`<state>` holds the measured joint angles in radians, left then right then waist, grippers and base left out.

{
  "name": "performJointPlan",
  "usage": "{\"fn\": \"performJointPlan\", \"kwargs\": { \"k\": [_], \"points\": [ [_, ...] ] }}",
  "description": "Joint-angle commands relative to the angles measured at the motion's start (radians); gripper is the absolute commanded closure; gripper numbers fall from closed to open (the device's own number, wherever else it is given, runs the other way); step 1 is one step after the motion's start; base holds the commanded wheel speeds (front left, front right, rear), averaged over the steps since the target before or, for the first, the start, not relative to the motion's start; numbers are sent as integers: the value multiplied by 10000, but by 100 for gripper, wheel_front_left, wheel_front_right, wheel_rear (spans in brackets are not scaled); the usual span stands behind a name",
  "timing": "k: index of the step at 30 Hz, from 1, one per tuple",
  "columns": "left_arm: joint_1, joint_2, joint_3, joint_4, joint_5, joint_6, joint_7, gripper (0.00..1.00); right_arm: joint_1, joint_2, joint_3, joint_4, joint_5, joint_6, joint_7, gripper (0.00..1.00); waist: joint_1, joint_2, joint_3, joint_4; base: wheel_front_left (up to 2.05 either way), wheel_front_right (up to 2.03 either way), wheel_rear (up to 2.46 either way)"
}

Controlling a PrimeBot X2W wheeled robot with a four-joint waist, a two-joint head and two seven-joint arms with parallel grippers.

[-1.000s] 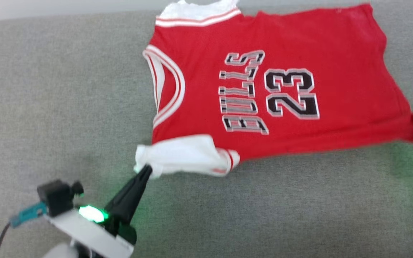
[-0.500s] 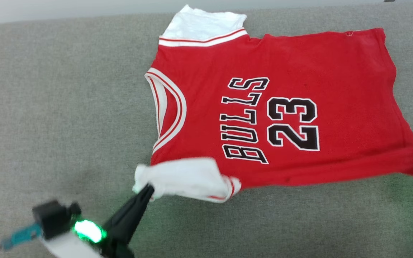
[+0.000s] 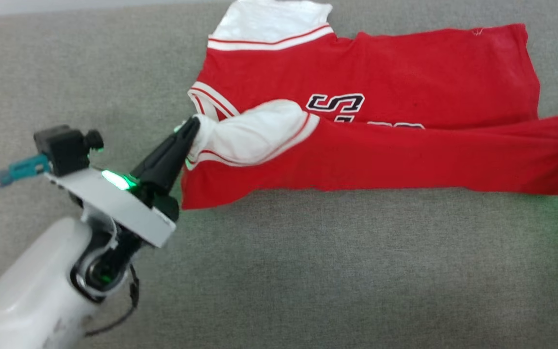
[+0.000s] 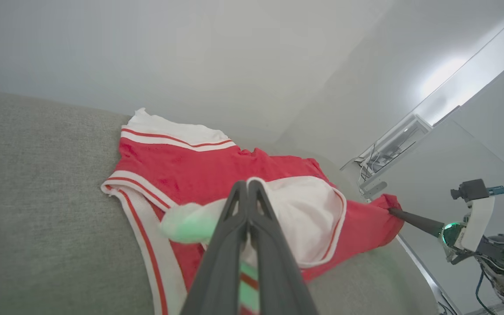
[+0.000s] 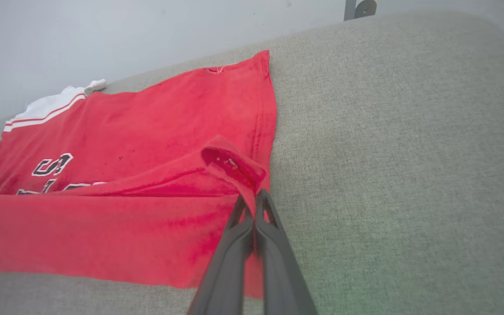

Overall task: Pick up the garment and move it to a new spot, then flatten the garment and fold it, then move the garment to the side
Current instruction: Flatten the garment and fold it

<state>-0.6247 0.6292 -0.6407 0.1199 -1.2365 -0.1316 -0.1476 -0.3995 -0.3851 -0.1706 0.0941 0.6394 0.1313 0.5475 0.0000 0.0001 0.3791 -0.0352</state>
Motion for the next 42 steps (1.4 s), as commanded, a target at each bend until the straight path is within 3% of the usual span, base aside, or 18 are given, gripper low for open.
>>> {"fn": "performJointPlan", "kwargs": {
  "k": [1,6,14,16,18,19,20,21,22,26,31,34,40,42],
  "points": [
    [-160,63,-13,335,112,21,2,100,-188,65,28,144,-90,-11,-101,100,0,-1,247,-107,0,0,0],
    [-945,-298,-336,2244,471,21,-338,100,-985,275,308,1235,-381,-13,-587,100,0,-1,718,-280,0,0,0],
    [-1502,-576,-1122,3902,716,21,-665,100,-1582,370,1057,2352,-523,-13,-1386,100,0,-1,1212,-325,0,0,0],
    [-1571,-562,-1398,4206,844,22,-691,86,-1652,337,1261,2571,-554,-13,-1547,100,0,-1,1224,-324,0,0,0],
    [-1707,-544,-1679,4409,946,21,-724,52,-1711,278,1471,2727,-587,-13,-1728,100,0,-1,1189,-312,0,0,0],
    [-1802,-505,-1774,4479,995,22,-740,2,-1754,240,1544,2770,-591,-13,-1851,81,0,-1,1146,-308,0,0,0],
    [-1909,-473,-1860,4526,1031,22,-775,0,-1767,180,1608,2791,-609,-13,-1975,62,0,-1,1072,-289,0,0,0],
    [-2002,-414,-1941,4549,1052,24,-784,0,-1761,127,1674,2798,-613,-13,-2078,20,0,-1,982,-278,0,0,0],
    [-2099,-329,-2038,4520,1103,24,-798,0,-1738,90,1681,2790,-572,-13,-2184,0,0,-1,888,-259,0,0,0],
    [-2689,57,-2337,4228,1264,19,-646,0,-1584,-59,1669,2610,-499,-11,-2502,0,0,-1,400,-196,0,0,0],
    [-3138,801,-2782,3845,1621,151,486,0,-1260,-87,1577,2248,-348,-11,-2662,0,0,-1,-225,-174,0,0,0],
    [-3171,1141,-3047,3253,1445,453,1767,0,-1016,-10,1560,2057,-328,-11,-2627,0,0,-1,-521,-227,0,0,0],
    [-2618,1772,-3670,1445,28,1006,5240,0,-596,182,1725,1764,-246,-11,-2522,0,0,-1,-737,-503,0,0,0],
    [-2566,2081,-3752,999,-291,1185,5972,0,-519,300,1836,1685,-134,-11,-2445,0,0,-1,-694,-636,0,0,0]
  ]
}}
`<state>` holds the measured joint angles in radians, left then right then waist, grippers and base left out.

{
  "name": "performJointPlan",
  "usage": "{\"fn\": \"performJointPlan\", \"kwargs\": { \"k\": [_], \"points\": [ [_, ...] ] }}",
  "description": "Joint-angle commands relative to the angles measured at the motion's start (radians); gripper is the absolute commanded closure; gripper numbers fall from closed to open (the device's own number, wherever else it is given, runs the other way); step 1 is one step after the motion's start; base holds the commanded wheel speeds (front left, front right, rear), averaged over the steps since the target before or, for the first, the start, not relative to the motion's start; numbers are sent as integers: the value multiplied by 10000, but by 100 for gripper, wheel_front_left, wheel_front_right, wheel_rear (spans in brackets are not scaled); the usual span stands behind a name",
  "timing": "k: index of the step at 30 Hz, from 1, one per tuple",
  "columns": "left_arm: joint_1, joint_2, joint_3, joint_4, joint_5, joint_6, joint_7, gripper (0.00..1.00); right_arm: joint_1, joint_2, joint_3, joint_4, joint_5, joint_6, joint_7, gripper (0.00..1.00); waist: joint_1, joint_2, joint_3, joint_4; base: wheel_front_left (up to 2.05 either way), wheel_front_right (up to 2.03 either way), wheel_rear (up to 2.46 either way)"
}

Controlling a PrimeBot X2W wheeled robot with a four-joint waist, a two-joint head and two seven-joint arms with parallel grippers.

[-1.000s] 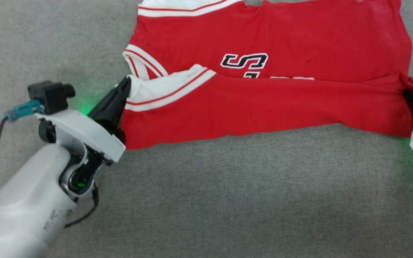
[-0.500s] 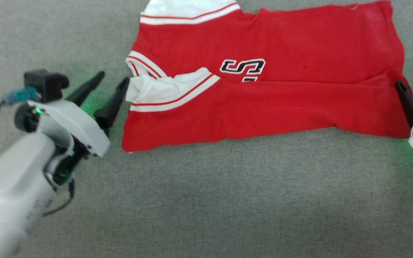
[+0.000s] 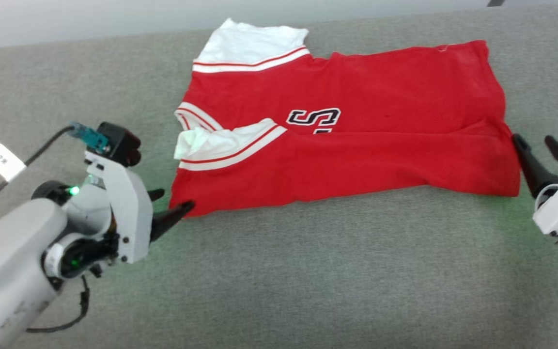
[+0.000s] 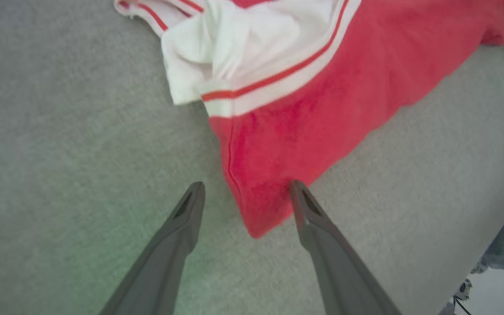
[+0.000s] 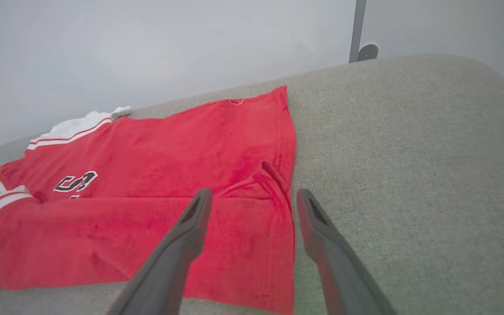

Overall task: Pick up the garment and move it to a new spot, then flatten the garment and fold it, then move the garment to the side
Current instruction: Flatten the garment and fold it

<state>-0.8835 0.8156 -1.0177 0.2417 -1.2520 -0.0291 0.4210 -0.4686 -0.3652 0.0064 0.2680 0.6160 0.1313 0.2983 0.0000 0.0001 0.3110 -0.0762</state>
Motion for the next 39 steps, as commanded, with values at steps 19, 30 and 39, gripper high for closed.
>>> {"fn": "performJointPlan", "kwargs": {
  "k": [19,30,39],
  "points": [
    [780,-63,233,608,-1976,11,1277,100,-134,-52,1009,-260,288,-11,842,0,0,-1,610,-1173,0,0,0],
    [649,-436,196,527,-1675,-414,825,100,-1841,-807,2445,1210,-129,-11,3146,0,0,-1,795,-629,0,0,0],
    [479,-857,187,888,-1391,-571,428,100,-2359,-743,3130,2480,-21,-2,3856,100,0,-1,851,-139,0,0,0]
  ]
}}
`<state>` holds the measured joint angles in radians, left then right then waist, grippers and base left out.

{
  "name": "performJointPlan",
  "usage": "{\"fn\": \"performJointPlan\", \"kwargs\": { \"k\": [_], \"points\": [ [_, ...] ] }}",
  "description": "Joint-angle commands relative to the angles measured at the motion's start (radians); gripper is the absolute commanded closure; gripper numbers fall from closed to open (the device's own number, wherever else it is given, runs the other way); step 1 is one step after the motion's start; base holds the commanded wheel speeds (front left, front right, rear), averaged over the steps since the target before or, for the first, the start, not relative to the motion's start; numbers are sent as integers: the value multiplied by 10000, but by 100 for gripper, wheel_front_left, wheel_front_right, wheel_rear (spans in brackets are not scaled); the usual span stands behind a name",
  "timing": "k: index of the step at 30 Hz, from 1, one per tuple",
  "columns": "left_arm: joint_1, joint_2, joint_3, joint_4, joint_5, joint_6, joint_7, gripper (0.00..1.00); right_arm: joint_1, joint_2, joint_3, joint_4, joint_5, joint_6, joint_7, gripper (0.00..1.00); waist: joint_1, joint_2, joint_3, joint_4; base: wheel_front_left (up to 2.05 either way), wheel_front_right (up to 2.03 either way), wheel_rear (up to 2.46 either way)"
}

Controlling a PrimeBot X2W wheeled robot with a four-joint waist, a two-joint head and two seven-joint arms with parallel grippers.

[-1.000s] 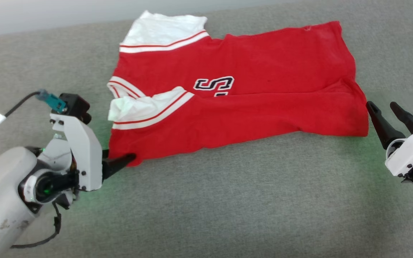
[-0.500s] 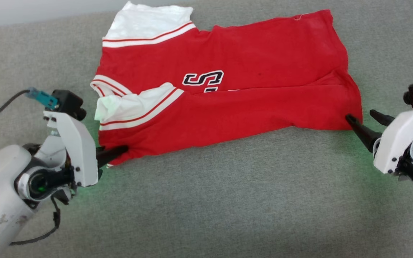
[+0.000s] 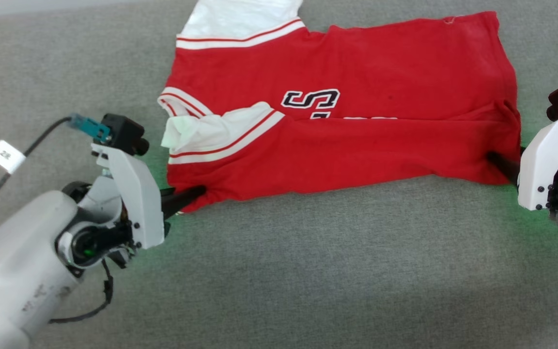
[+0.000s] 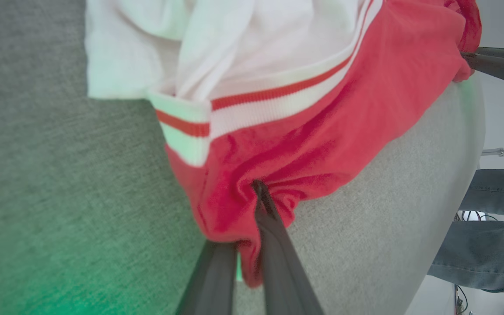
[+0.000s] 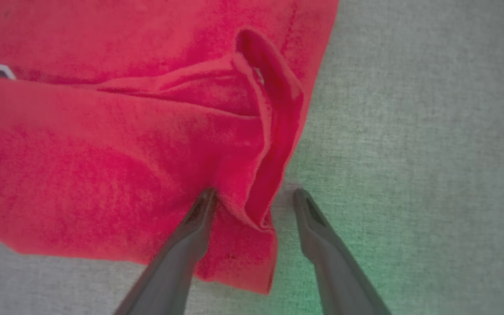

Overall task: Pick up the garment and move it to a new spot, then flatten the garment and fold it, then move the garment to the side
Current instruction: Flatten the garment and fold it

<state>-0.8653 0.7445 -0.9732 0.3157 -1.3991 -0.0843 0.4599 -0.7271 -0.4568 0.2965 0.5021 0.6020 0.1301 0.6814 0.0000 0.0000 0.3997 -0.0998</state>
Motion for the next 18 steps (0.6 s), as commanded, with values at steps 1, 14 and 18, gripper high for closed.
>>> {"fn": "performJointPlan", "kwargs": {
  "k": [1,14,18],
  "points": [
    [324,-197,-258,207,138,-40,-65,100,278,136,237,137,195,8,-68,100,0,0,-108,135,0,0,0],
    [1618,405,-146,-1113,233,127,-1359,100,1770,-1292,270,-1129,1271,2,-378,100,0,0,-1160,418,0,0,0],
    [2385,973,-186,-2342,181,549,-1661,100,2631,-1825,187,-1928,1623,2,39,100,0,0,-1255,496,0,0,0]
  ]
}}
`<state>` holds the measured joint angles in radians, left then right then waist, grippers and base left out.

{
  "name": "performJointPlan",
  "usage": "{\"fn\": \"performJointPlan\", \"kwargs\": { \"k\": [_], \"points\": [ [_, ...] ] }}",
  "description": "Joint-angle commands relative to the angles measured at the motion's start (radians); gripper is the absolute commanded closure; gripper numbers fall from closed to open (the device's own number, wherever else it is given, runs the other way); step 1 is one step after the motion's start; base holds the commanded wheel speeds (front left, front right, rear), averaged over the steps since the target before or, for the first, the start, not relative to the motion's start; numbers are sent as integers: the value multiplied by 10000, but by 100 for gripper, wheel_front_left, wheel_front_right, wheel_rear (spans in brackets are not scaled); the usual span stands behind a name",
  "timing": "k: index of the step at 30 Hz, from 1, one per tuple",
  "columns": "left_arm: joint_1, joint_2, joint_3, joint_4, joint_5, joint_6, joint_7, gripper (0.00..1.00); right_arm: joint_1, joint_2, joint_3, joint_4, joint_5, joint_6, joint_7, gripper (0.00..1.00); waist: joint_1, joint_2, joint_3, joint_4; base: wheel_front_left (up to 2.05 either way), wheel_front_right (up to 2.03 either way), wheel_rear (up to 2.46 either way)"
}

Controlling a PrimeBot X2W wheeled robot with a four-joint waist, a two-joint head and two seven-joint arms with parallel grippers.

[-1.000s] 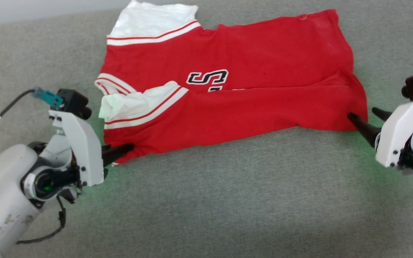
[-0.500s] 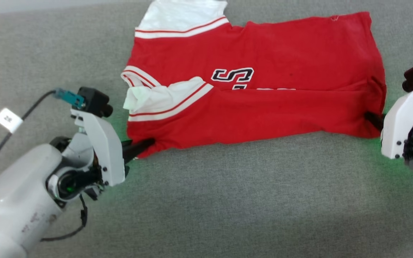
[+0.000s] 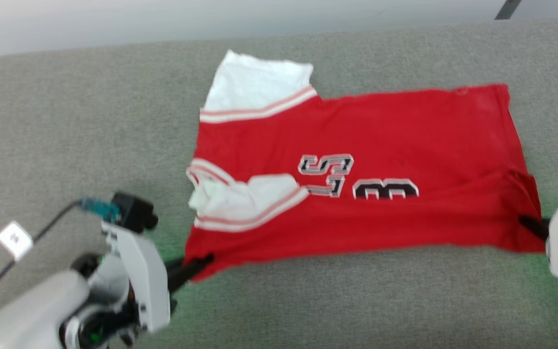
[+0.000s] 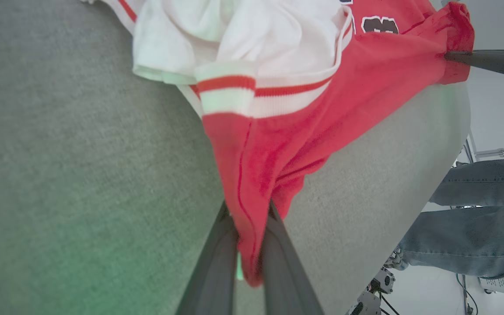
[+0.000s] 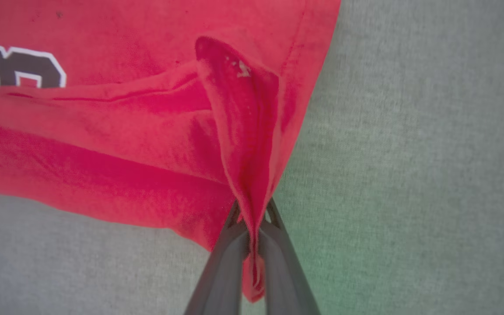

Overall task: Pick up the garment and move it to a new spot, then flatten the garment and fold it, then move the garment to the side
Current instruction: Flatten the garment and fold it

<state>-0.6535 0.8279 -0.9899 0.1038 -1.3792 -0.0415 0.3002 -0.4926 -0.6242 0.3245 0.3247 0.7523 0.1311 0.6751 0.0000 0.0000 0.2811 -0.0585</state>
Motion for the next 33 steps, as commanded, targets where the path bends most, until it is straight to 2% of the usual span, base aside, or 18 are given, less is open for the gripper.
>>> {"fn": "performJointPlan", "kwargs": {
  "k": [1,7,8,9,10,11,12,17,21,23,24,26,28,30,33],
  "points": [
    [442,261,-14,-519,-60,234,-143,100,523,-259,-164,-378,191,-8,189,100,0,0,-74,100,0,0,0],
    [1175,764,33,-1840,-204,713,-588,99,1574,-507,-850,-1386,298,-8,472,100,0,0,4,121,0,0,0],
    [1223,793,84,-1921,-193,787,-683,87,1654,-449,-992,-1474,224,-8,416,100,0,0,15,128,0,0,0],
    [1265,804,104,-1975,-200,826,-757,68,1724,-359,-1139,-1533,167,-8,357,65,0,0,23,133,0,0,0],
    [1306,808,114,-2023,-233,867,-807,56,1789,-261,-1261,-1588,144,-8,303,34,0,0,27,137,0,0,0],
    [1325,814,140,-2082,-209,886,-859,18,1817,-159,-1413,-1608,92,-8,282,0,0,0,31,133,0,0,0],
    [1329,806,222,-2126,-223,926,-975,0,1803,-121,-1525,-1710,-2,-8,200,0,0,0,31,137,0,0,0],
    [1420,1053,576,-2303,-152,1179,-1544,0,1794,213,-2142,-2085,-544,-8,-376,0,0,0,19,125,0,0,0],
    [1123,1159,1136,-2031,112,1501,-2373,0,1589,727,-2619,-2370,-1269,-8,-1633,0,0,0,39,92,0,0,0],
    [900,974,1427,-1746,435,1619,-3028,0,1544,1102,-2755,-2444,-1694,-8,-2490,0,0,0,58,38,0,0,0],
    [900,974,1427,-1746,435,1619,-3028,0,1544,1102,-2755,-2444,-1694,-8,-2490,0,0,0,58,38,0,0,0],
    [611,849,1712,-1185,903,1897,-3738,0,1468,1559,-2870,-2410,-2038,-8,-3357,0,0,0,68,-58,0,0,0],
    [281,448,2002,-629,997,1966,-4316,0,1331,2083,-3020,-2406,-2365,-8,-4307,0,0,0,78,-212,0,0,0],
    [-150,291,2152,-2,1230,1882,-4570,0,1297,2478,-3078,-2412,-2746,-8,-5191,0,0,0,123,-415,0,0,0],
    [-868,-62,2200,831,1206,1335,-4390,0,1221,3072,-3003,-2505,-3213,-8,-6337,0,0,0,233,-822,0,0,0]
  ]
}}
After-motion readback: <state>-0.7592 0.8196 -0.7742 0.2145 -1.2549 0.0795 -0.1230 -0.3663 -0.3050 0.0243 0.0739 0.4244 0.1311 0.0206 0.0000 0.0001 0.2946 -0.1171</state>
